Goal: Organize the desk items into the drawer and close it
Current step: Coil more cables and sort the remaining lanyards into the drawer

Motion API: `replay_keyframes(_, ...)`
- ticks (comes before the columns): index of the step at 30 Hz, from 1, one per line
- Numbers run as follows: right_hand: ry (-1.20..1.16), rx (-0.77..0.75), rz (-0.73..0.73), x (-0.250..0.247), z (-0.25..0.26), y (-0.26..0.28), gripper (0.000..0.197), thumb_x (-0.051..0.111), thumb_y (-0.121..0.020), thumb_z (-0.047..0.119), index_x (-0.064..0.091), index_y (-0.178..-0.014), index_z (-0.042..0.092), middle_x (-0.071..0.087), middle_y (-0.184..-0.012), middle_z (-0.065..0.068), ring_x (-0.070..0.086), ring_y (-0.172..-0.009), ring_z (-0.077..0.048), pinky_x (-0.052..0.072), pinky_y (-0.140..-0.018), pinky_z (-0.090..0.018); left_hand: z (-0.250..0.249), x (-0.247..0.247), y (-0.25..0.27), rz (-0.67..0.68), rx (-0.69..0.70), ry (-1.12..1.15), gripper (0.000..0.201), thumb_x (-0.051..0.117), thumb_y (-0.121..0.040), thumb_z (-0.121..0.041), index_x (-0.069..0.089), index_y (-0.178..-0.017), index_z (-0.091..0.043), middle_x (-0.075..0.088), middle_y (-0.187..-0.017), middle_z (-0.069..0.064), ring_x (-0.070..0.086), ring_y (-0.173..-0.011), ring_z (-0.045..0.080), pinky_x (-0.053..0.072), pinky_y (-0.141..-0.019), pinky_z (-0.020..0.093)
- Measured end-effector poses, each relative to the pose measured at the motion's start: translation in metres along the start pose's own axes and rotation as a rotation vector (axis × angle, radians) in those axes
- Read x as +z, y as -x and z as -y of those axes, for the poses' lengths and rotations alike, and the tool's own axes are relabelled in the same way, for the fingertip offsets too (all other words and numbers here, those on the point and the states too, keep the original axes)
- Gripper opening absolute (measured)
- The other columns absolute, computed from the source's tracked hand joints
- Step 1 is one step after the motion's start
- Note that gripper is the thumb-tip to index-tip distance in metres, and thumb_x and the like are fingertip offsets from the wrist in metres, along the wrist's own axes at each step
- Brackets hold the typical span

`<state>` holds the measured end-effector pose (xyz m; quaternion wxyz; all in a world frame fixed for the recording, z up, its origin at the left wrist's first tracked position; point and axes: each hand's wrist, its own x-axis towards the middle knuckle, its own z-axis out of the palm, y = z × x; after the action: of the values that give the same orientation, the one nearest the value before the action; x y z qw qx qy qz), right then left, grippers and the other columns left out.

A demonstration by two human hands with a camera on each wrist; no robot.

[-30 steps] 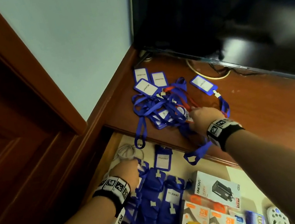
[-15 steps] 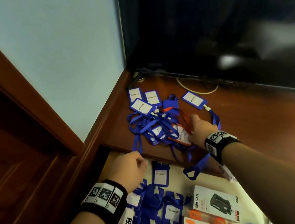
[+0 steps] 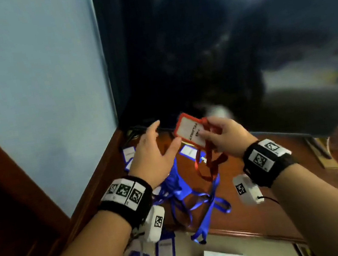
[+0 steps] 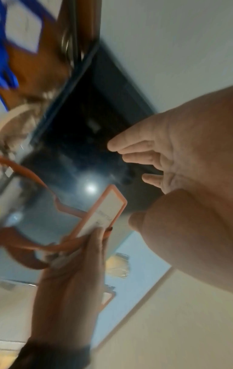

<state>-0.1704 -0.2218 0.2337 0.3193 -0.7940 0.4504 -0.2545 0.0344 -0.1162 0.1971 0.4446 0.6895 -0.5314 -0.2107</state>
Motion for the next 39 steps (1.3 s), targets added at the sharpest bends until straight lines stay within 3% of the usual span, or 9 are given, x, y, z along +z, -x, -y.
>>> replay_keyframes(6, -0.247, -0.034, -0.088, -0.049, 0.036, 0.037, 0.015, 0.078, -0.090, 0.019, 0.069, -0.100, 0.013, 0.073, -0.073, 0.005, 0.063, -0.059, -0.005, 0.051, -0.055, -0.021, -0.078, -0.016, -0.028, 0.190, 0.014, 0.334, 0.016, 0.077, -0.093, -0.032, 0.075, -0.106, -0.022, 0.079, -0.100, 0.003, 0.076, -0.096, 0.018, 0.060, -0.096, 0.046)
replay_keyframes(11, -0.235, 0.218, -0.388, -0.073, 0.010, 0.064, 0.017, 0.069, -0.095, 0.015, 0.061, -0.109, 0.008, 0.074, -0.079, -0.001, 0.066, -0.056, -0.001, 0.048, -0.055, -0.014, -0.095, -0.024, -0.011, 0.211, 0.091, 0.310, 0.011, 0.078, -0.092, -0.025, 0.076, -0.101, -0.021, 0.081, -0.092, -0.002, 0.078, -0.087, 0.011, 0.064, -0.084, 0.036)
replay_keyframes(16, 0.041, 0.148, -0.527, -0.061, -0.001, 0.094, 0.064, 0.055, -0.096, 0.055, 0.040, -0.146, 0.019, 0.047, -0.137, -0.002, 0.054, -0.122, -0.017, 0.041, -0.104, -0.028, -0.104, -0.032, 0.000, 0.151, 0.169, 0.375, 0.015, 0.077, -0.092, -0.023, 0.076, -0.106, -0.020, 0.081, -0.095, -0.001, 0.078, -0.091, 0.014, 0.063, -0.084, 0.037)
replay_keyframes(19, -0.424, -0.096, -0.364, -0.047, 0.014, 0.106, 0.081, 0.042, -0.088, 0.079, 0.041, -0.151, 0.027, 0.046, -0.151, 0.010, 0.044, -0.140, -0.002, 0.034, -0.115, -0.023, -0.108, -0.035, -0.001, 0.119, 0.226, 0.372, 0.015, 0.074, -0.095, -0.025, 0.076, -0.109, -0.022, 0.081, -0.097, -0.002, 0.077, -0.094, 0.014, 0.061, -0.083, 0.037)
replay_keyframes(22, -0.899, -0.029, -0.111, -0.039, 0.024, 0.106, 0.087, 0.053, -0.084, 0.078, 0.057, -0.137, 0.008, 0.073, -0.118, -0.019, 0.072, -0.099, -0.028, 0.055, -0.088, -0.040, -0.112, -0.041, -0.003, 0.040, 0.260, 0.399, 0.012, 0.072, -0.097, -0.021, 0.075, -0.108, -0.017, 0.081, -0.097, -0.001, 0.077, -0.095, 0.013, 0.061, -0.082, 0.035)
replay_keyframes(26, -0.554, 0.033, -0.118, -0.027, 0.024, 0.111, 0.031, 0.051, -0.104, 0.041, 0.052, -0.107, 0.011, 0.065, -0.064, -0.012, 0.055, -0.050, -0.028, 0.044, -0.056, -0.046, -0.107, -0.051, -0.009, -0.138, 0.222, 0.413, 0.016, 0.072, -0.097, -0.026, 0.073, -0.109, -0.016, 0.081, -0.096, -0.004, 0.077, -0.094, 0.010, 0.062, -0.077, 0.033)
replay_keyframes(31, 0.375, -0.079, 0.177, 0.000, 0.039, 0.120, 0.032, 0.033, -0.108, 0.047, 0.046, -0.123, 0.022, 0.070, -0.093, -0.012, 0.065, -0.085, -0.037, 0.046, -0.068, -0.043, -0.098, -0.054, -0.011, -0.268, 0.258, 0.163, 0.013, 0.072, -0.097, -0.030, 0.071, -0.105, -0.020, 0.076, -0.088, -0.012, 0.070, -0.084, -0.010, 0.050, -0.060, 0.007)
replay_keyframes(35, 0.618, -0.251, 0.246, -0.009, 0.076, 0.119, 0.042, 0.029, -0.107, 0.053, 0.055, -0.100, 0.022, 0.066, -0.093, -0.007, 0.064, -0.086, -0.031, 0.049, -0.071, -0.039, -0.076, -0.043, -0.006, -0.024, 0.289, -0.015, 0.011, 0.074, -0.095, -0.032, 0.068, -0.102, -0.026, 0.074, -0.088, -0.012, 0.070, -0.084, -0.006, 0.055, -0.067, 0.013)
replay_keyframes(39, 0.513, -0.437, -0.072, -0.051, 0.086, 0.097, 0.050, 0.030, -0.097, 0.063, 0.056, -0.084, 0.023, 0.065, -0.075, -0.002, 0.061, -0.073, -0.024, 0.040, -0.059, -0.035, -0.060, -0.040, 0.015, 0.367, 0.253, -0.072, 0.007, 0.077, -0.093, -0.030, 0.072, -0.097, -0.029, 0.077, -0.089, -0.011, 0.073, -0.086, 0.000, 0.054, -0.077, 0.022)
